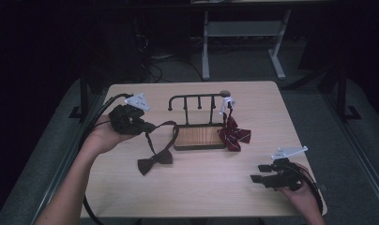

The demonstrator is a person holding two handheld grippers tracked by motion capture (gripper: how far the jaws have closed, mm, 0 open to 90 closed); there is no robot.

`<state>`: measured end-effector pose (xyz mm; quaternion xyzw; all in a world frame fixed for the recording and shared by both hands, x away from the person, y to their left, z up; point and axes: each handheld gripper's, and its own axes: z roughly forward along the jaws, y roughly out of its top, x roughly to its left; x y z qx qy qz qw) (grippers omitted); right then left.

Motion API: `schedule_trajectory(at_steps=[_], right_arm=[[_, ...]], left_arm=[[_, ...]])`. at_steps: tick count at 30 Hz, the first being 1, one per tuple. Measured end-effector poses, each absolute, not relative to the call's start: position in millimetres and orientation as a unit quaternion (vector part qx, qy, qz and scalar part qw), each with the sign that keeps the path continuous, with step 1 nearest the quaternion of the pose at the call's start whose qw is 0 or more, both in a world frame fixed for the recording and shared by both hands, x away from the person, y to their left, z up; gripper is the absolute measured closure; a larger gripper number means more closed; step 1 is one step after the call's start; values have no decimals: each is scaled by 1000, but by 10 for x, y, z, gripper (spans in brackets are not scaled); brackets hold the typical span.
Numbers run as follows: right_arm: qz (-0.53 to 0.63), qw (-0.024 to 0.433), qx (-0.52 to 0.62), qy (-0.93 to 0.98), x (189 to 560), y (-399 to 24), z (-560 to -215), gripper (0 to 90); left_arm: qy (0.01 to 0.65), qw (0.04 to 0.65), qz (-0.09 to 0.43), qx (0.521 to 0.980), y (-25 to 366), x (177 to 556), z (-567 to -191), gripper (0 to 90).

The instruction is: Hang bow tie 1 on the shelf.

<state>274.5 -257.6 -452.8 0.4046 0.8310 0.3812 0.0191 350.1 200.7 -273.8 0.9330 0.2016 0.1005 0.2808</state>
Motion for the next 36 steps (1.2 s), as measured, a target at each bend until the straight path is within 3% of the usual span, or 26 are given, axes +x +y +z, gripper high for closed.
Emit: schedule_trajectory(at_steps=[36], right_arm=[[379,16,404,833,2741,-2591,-4527,397]], left_arm=[[215,268,112,932,1981,3854,-2441,898]])
